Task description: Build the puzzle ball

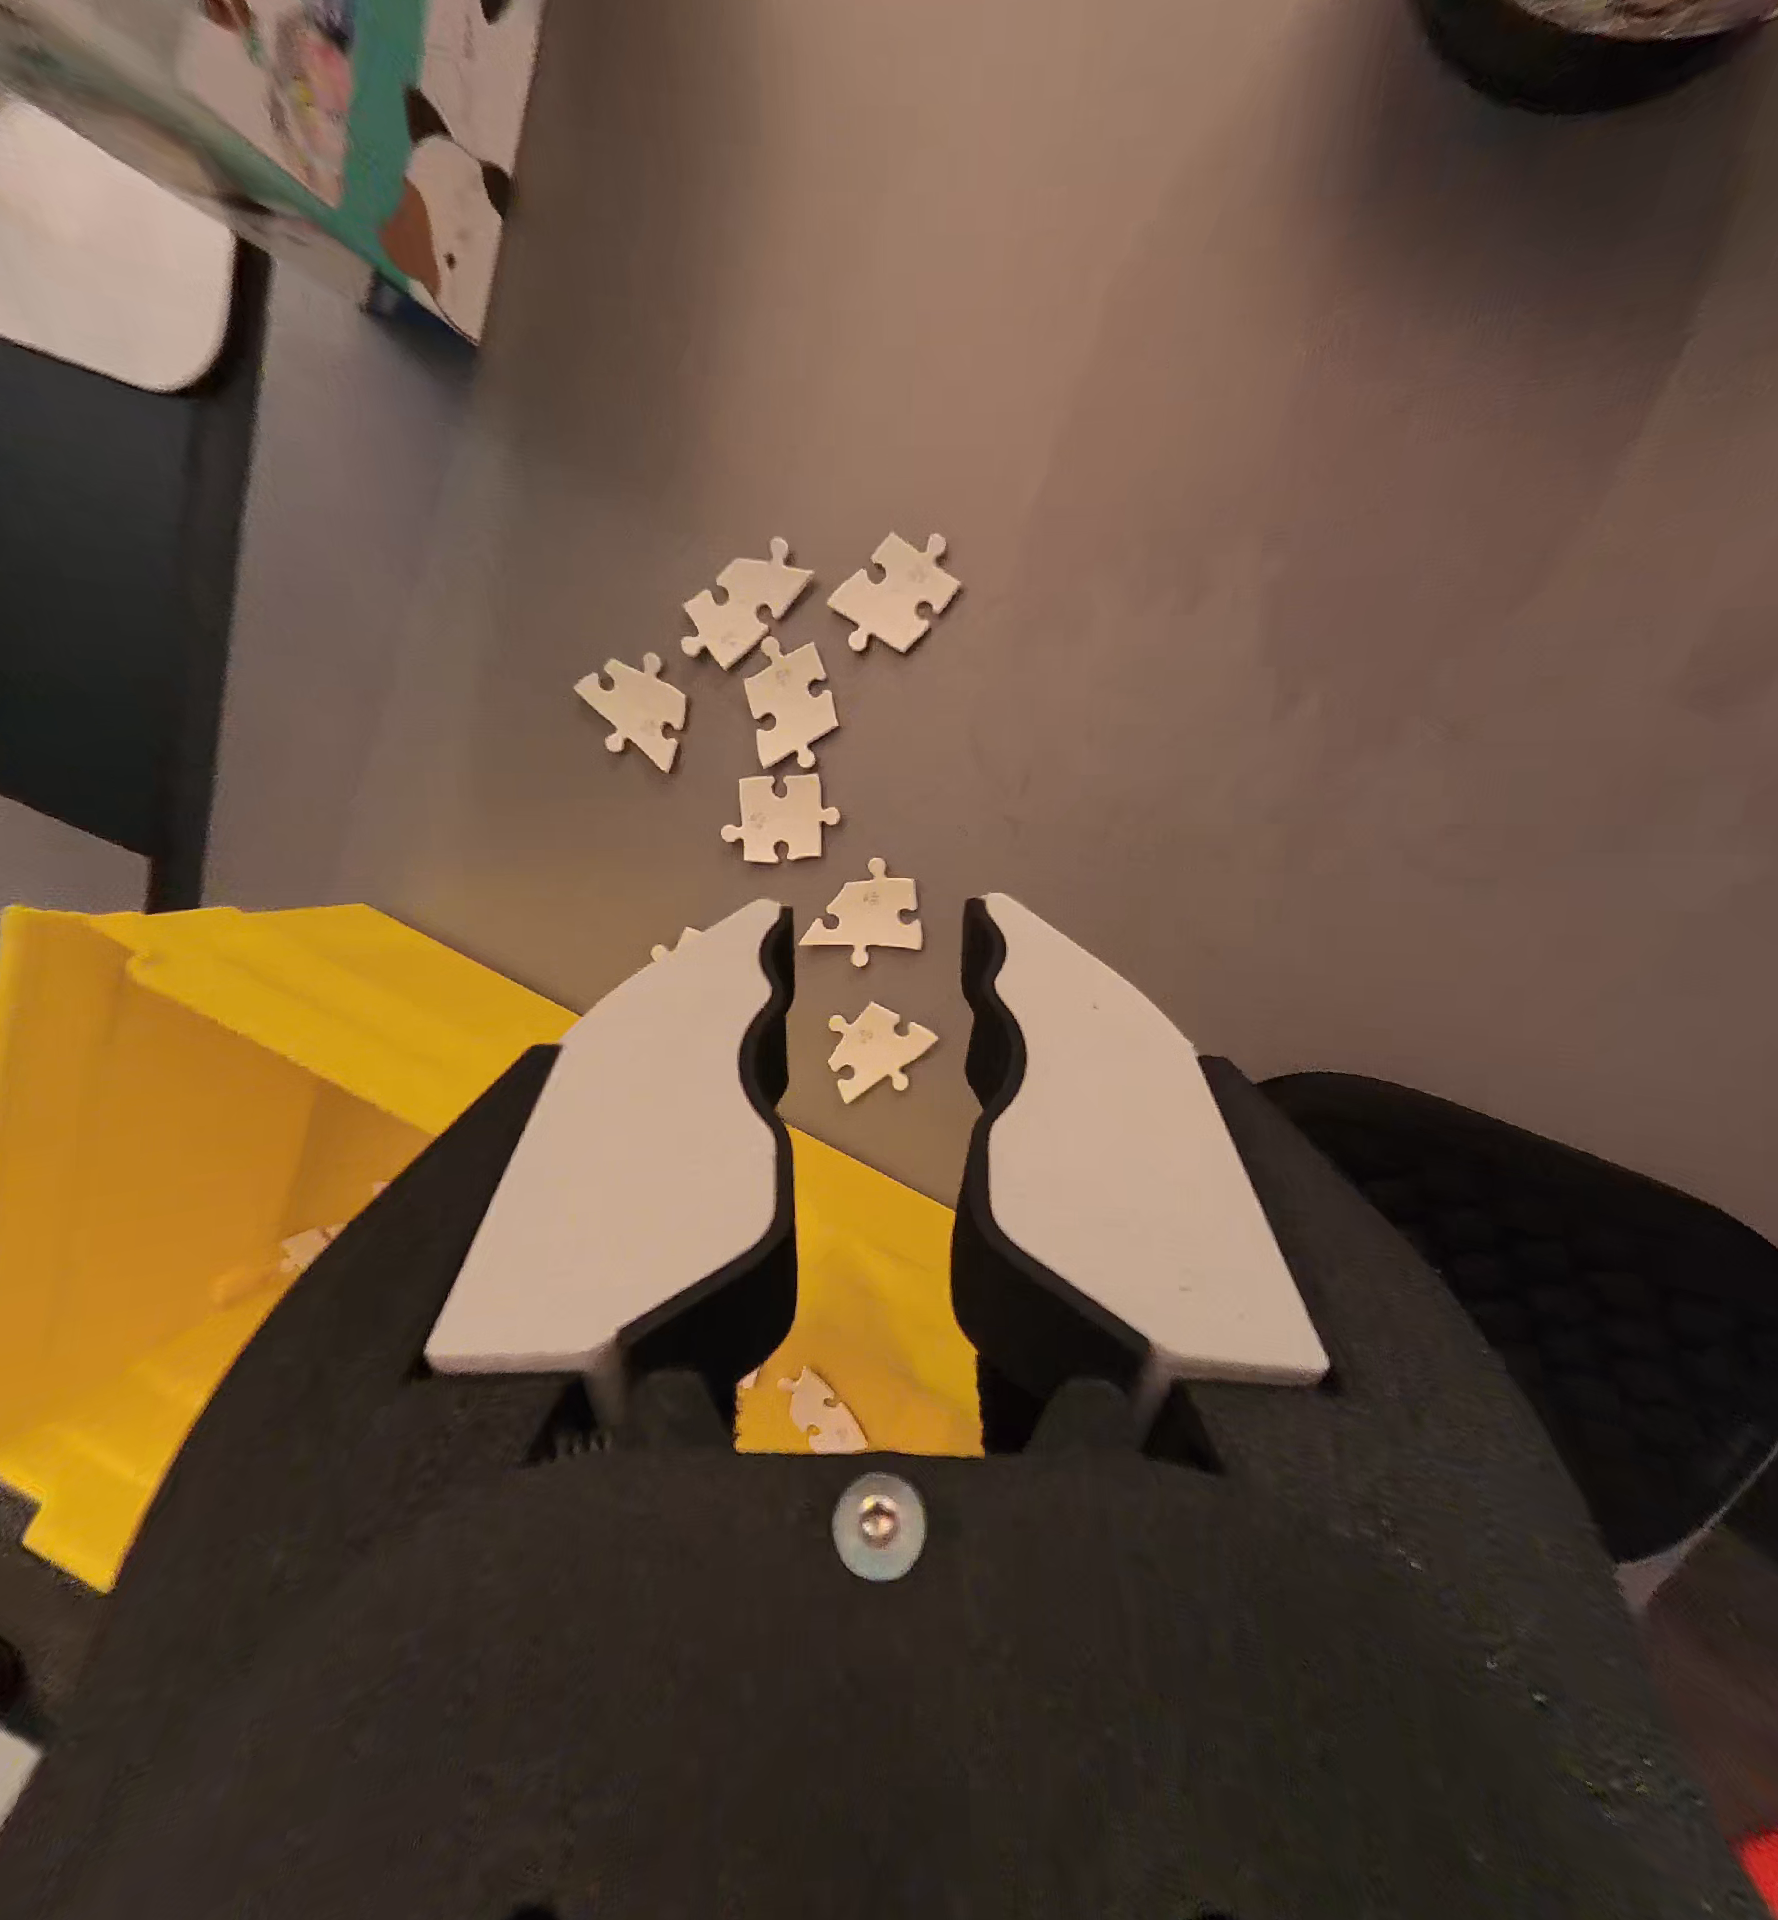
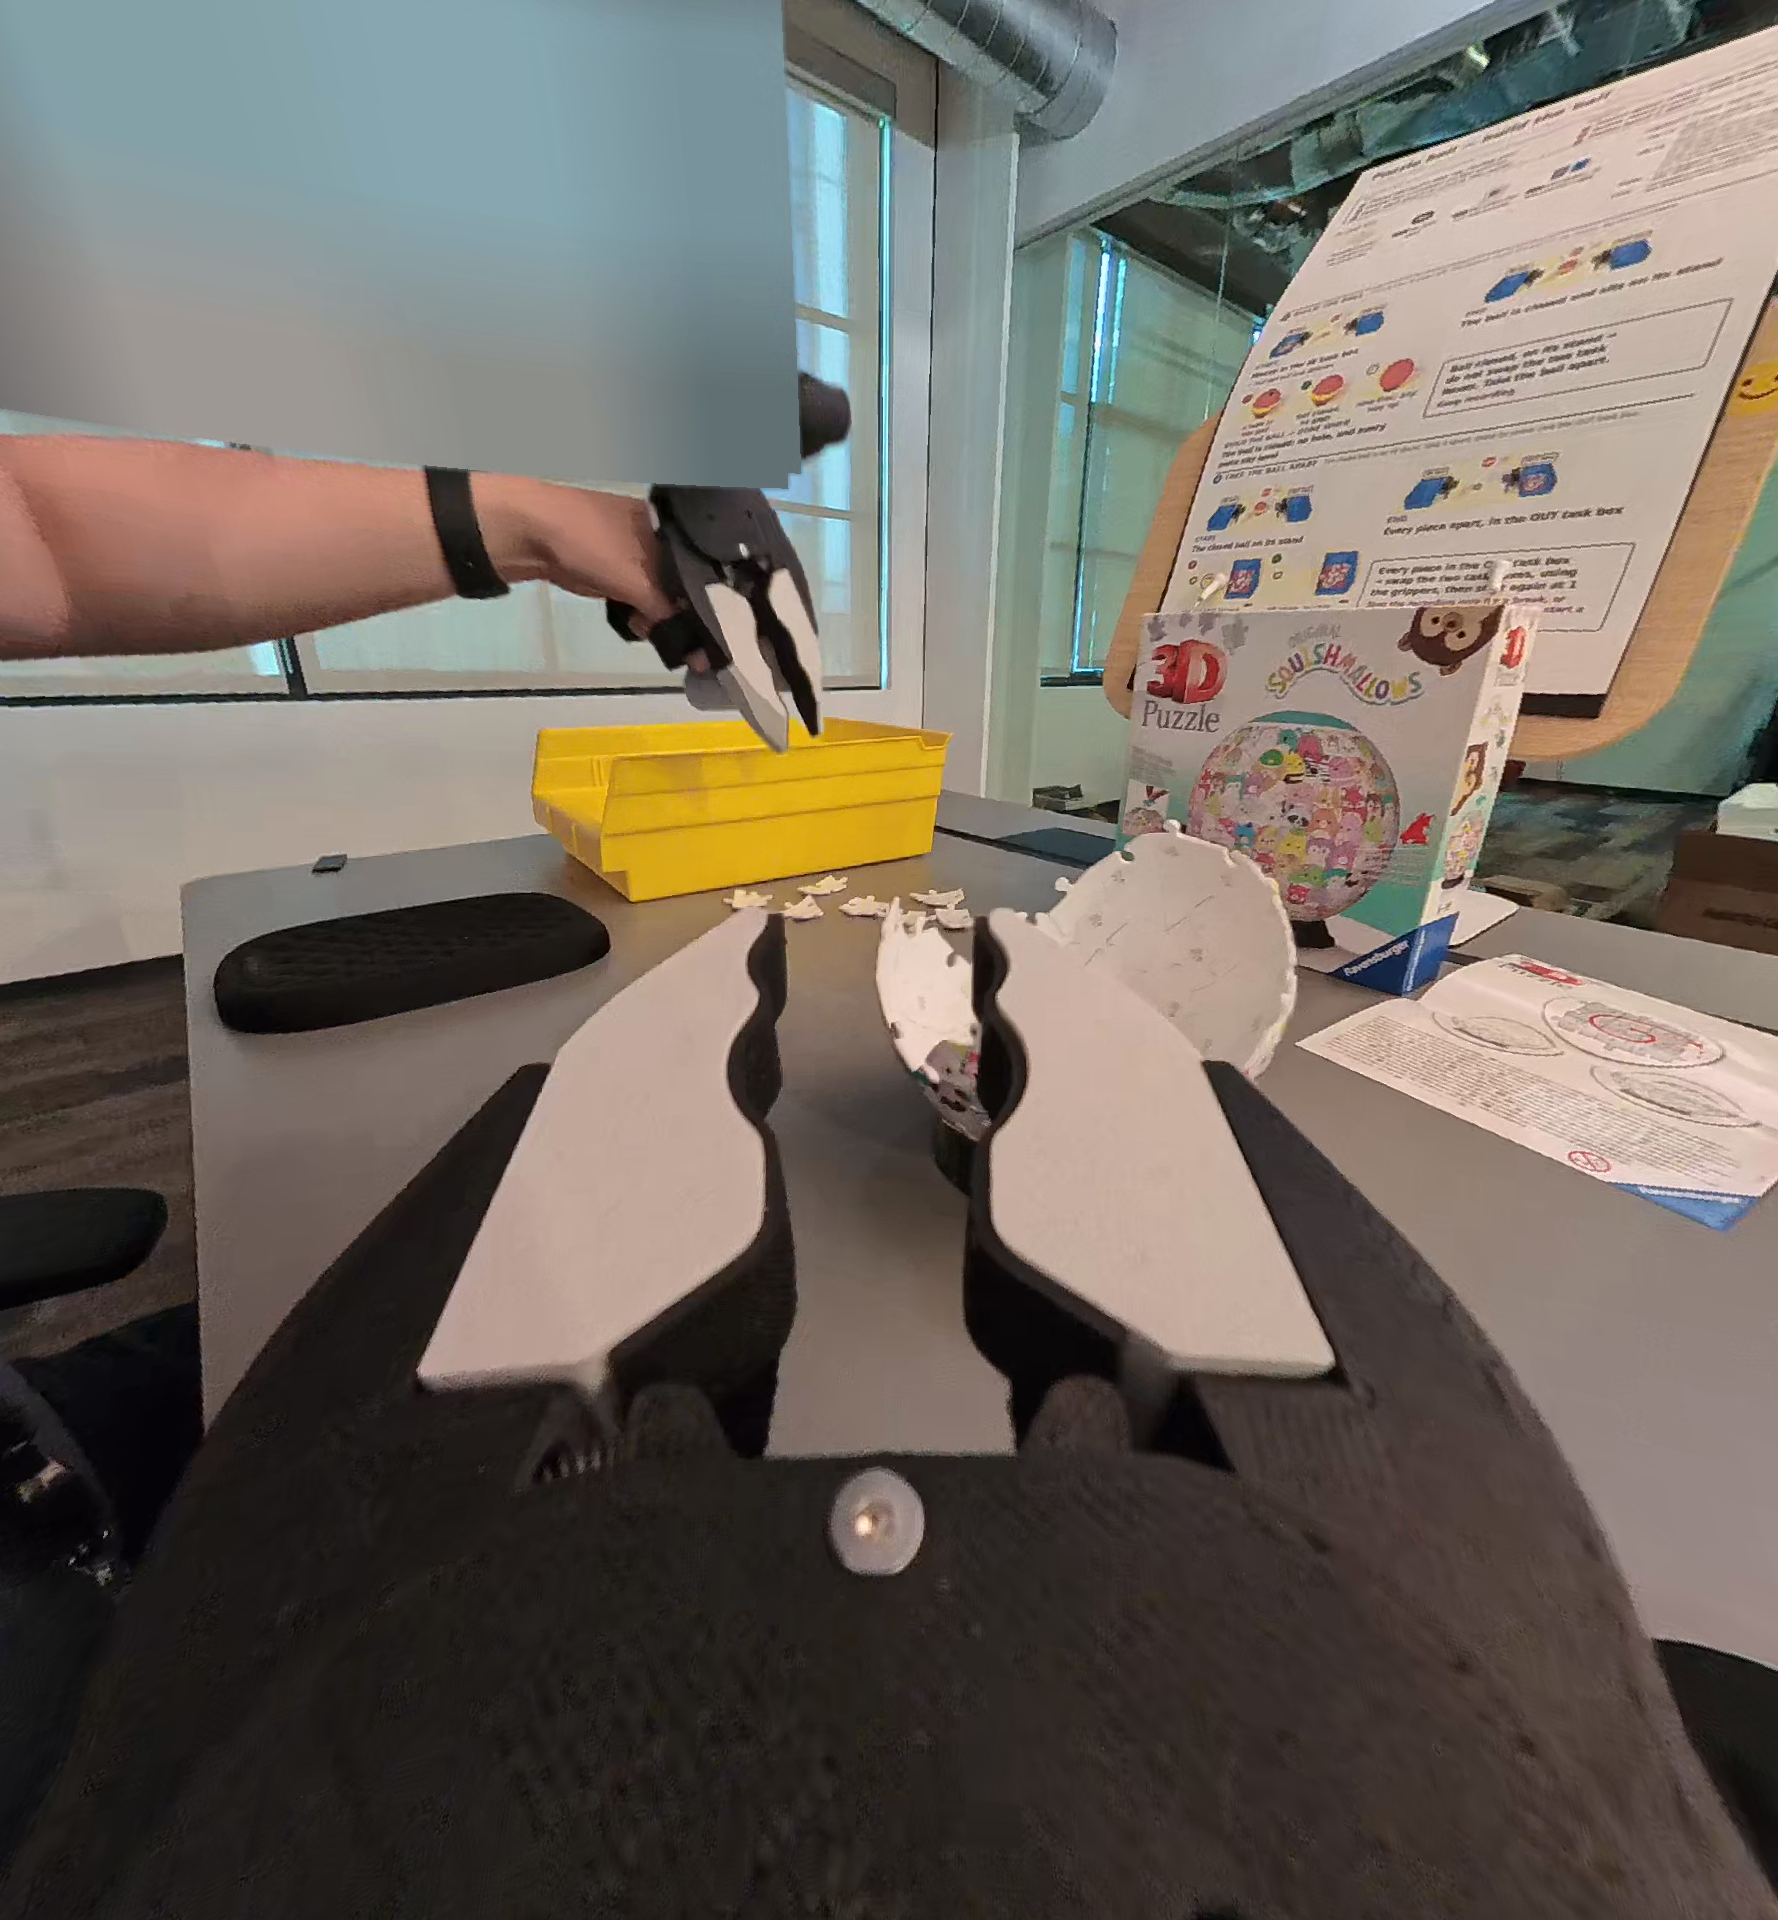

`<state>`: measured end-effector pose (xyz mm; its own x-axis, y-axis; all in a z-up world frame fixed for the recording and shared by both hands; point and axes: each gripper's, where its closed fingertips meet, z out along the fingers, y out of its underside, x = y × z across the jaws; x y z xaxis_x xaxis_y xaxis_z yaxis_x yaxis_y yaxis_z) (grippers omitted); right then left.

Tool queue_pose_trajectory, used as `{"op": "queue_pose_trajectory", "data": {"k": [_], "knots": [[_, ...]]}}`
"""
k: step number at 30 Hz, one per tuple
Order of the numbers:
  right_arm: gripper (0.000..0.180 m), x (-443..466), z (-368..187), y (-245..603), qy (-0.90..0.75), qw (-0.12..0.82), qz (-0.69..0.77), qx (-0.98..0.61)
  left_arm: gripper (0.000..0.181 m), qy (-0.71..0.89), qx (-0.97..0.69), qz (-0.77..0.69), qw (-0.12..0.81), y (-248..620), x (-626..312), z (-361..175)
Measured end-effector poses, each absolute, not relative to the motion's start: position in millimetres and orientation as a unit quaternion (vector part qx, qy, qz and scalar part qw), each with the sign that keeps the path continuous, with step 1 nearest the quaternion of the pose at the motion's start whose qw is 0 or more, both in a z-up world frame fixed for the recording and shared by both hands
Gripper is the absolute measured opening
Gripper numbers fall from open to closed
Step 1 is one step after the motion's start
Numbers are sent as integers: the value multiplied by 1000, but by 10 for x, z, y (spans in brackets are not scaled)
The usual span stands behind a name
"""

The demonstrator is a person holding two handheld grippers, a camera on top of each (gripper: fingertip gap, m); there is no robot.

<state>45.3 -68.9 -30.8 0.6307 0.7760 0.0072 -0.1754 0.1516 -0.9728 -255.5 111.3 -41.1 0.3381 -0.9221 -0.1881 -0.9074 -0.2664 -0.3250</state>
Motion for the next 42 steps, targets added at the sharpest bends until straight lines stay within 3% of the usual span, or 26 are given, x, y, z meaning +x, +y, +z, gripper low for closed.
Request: {"op": "queue_pose_trajectory", "data": {"k": [15, 27, 33, 42], "knots": [[36, 495, -337, -617, -250, 700, 350, -570, 35, 554, -827, -25, 93, 1510, -2485, -1064], [37, 515, -371, -573, -238, 690, 361, -581, 42, 587, -802, -32, 107, 1586, -2369, -1125], [37, 516, -376, -567, -235, 684, 373, -582, 42, 706, -690, -53, 152, 1373, -1946, -1232], [37, 550, -350, -579, -227, 686, 384, -575, 39, 726, -676, -61, 114, 1520, -1915, -1504]]}}
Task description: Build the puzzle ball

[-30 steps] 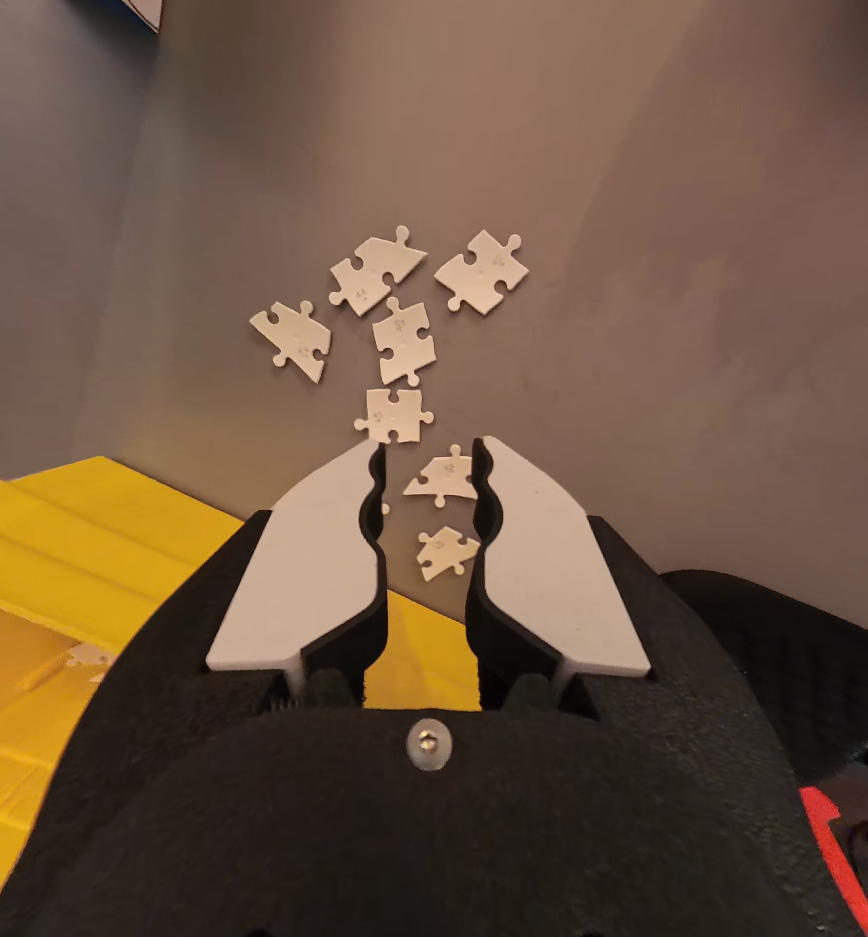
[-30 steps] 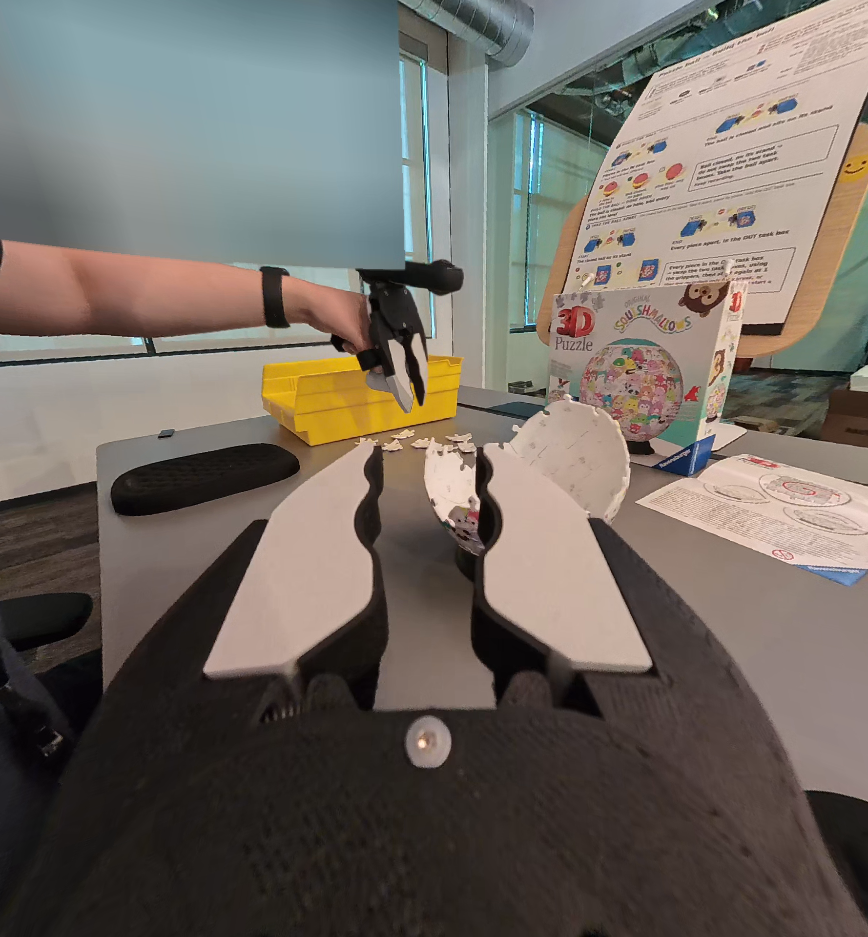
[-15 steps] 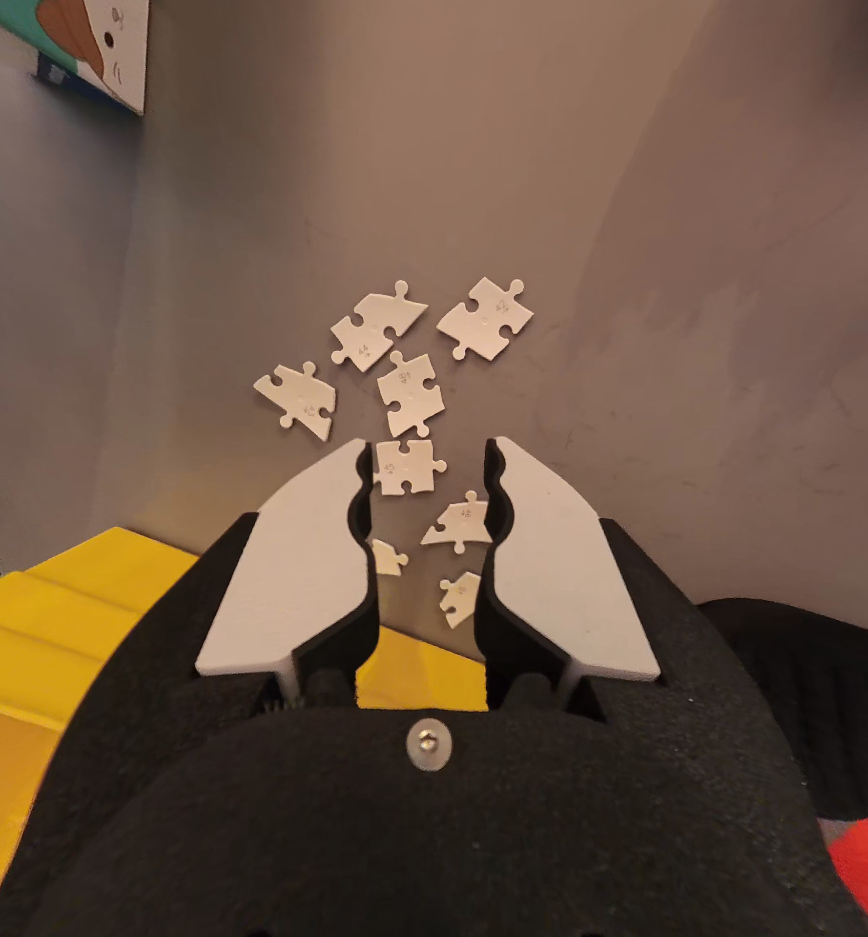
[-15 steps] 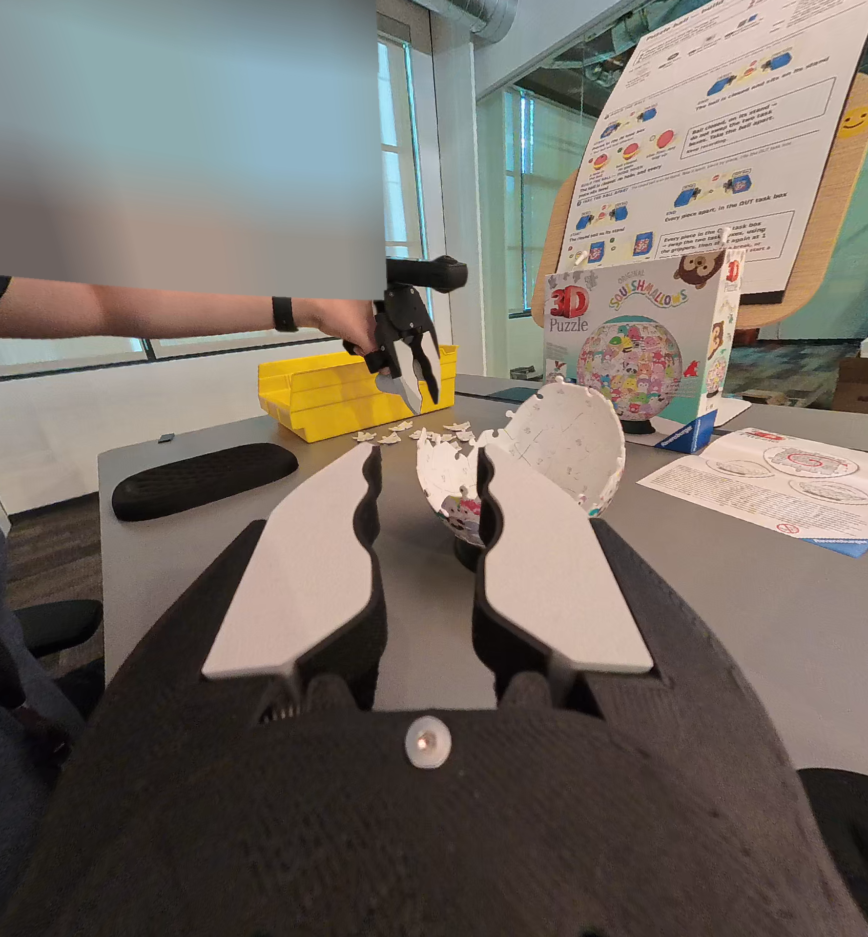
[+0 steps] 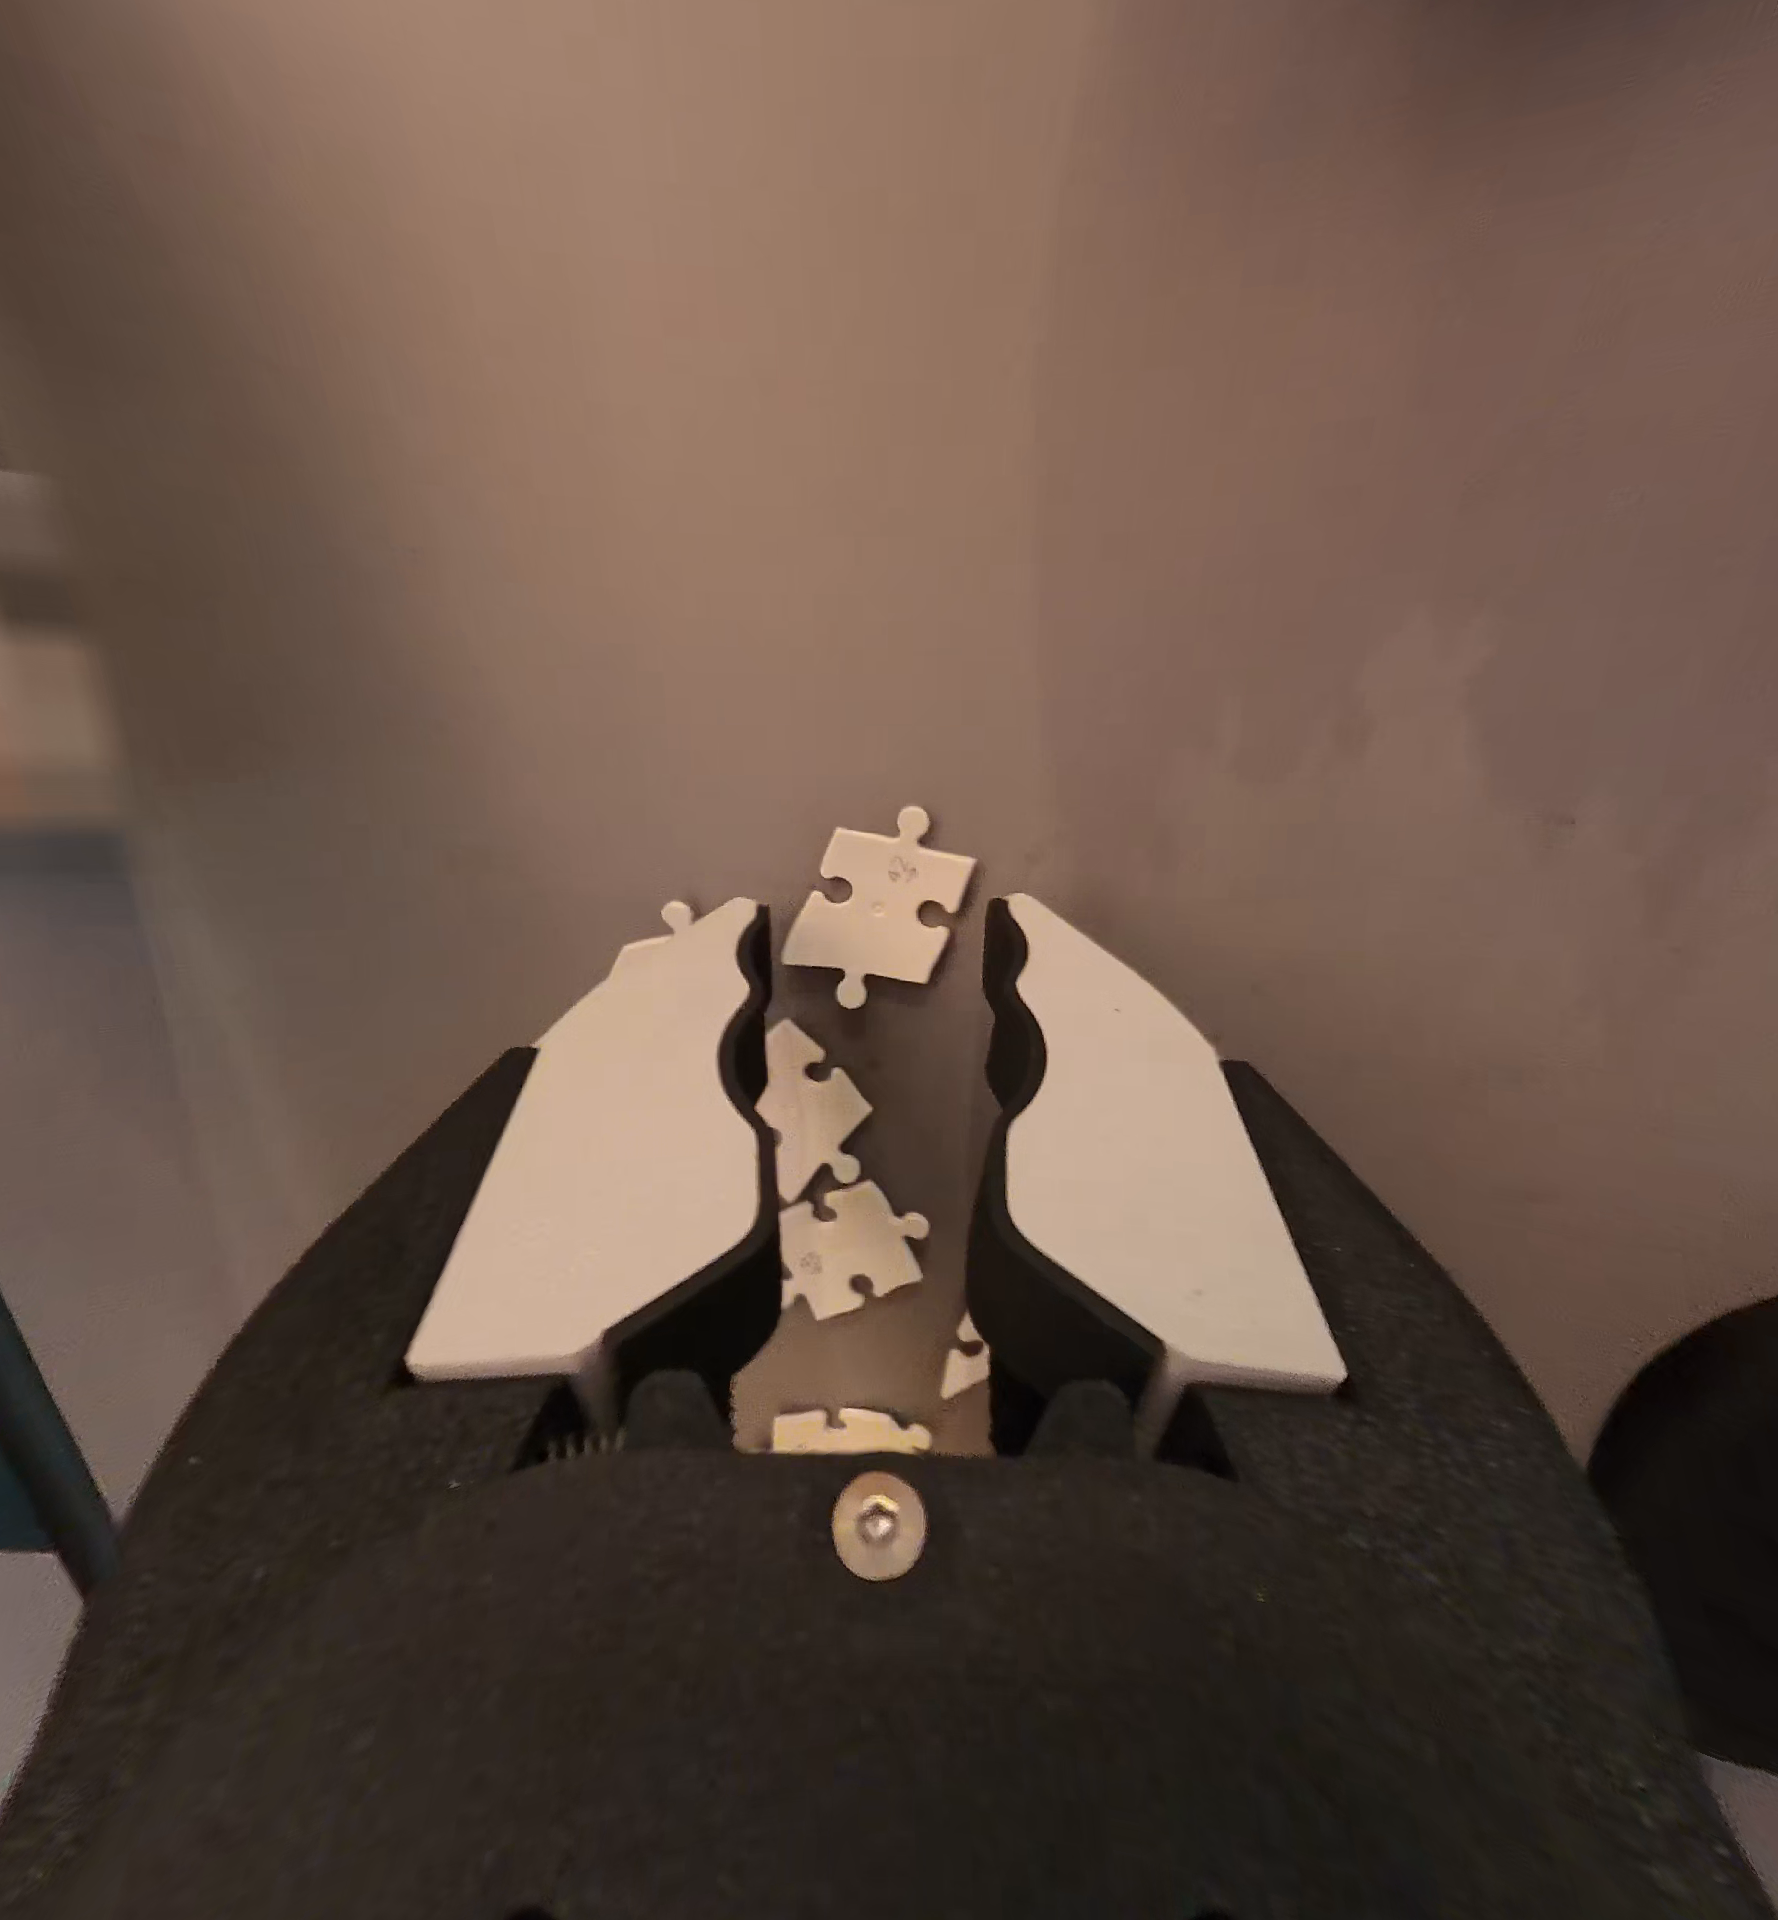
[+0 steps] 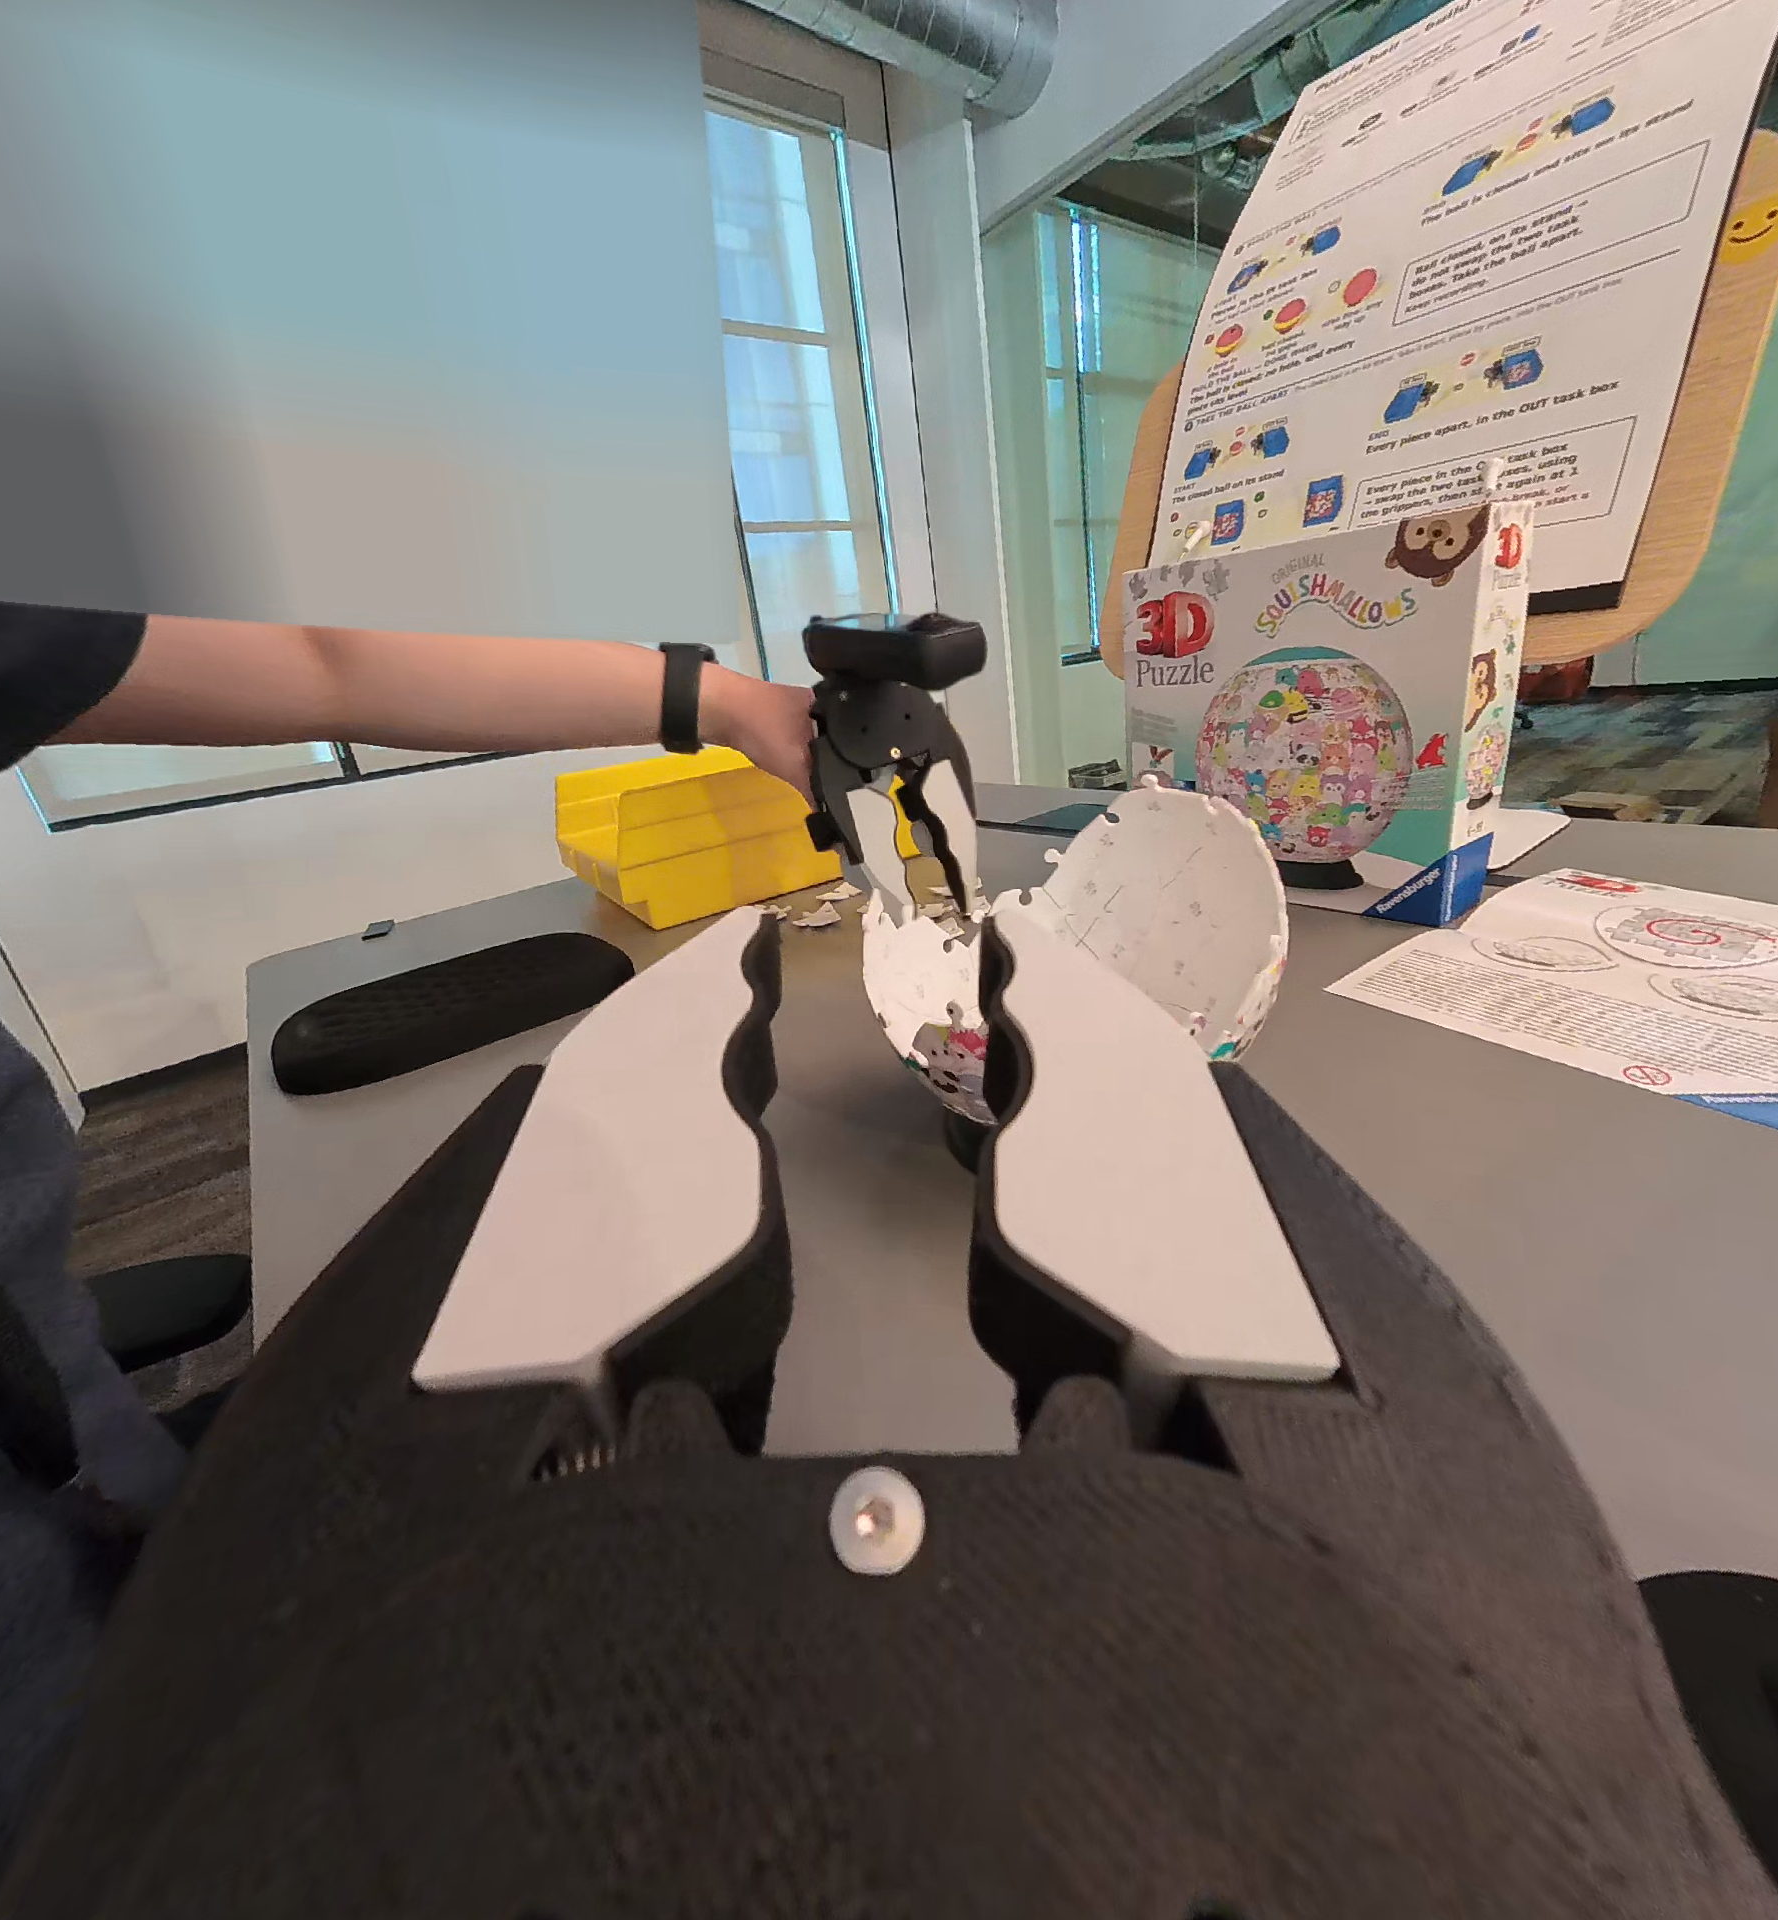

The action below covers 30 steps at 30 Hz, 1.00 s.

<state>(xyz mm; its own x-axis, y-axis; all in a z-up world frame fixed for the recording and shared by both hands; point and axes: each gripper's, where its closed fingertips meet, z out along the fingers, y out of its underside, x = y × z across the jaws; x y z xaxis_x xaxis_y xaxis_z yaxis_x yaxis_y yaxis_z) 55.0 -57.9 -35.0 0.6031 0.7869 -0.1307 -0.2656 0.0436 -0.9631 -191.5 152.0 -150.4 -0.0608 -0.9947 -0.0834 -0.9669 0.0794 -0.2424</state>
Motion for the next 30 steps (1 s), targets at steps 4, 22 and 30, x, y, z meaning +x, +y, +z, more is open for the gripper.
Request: {"op": "queue_pose_trajectory", "data": {"k": [4, 22, 30], "knots": [[37, 550, -337, -595, -230, 689, 381, -572, 37, 727, -673, -81, 103, 1491, -1870, -1557], [36, 547, -367, -584, -223, 682, 380, -584, 28, 682, -674, -142, 247, 715, -1517, -843], [29, 339, -425, -669, -187, 636, 395, -636, 28, 651, -648, -240, 314, -376, -1098, -775]]}}
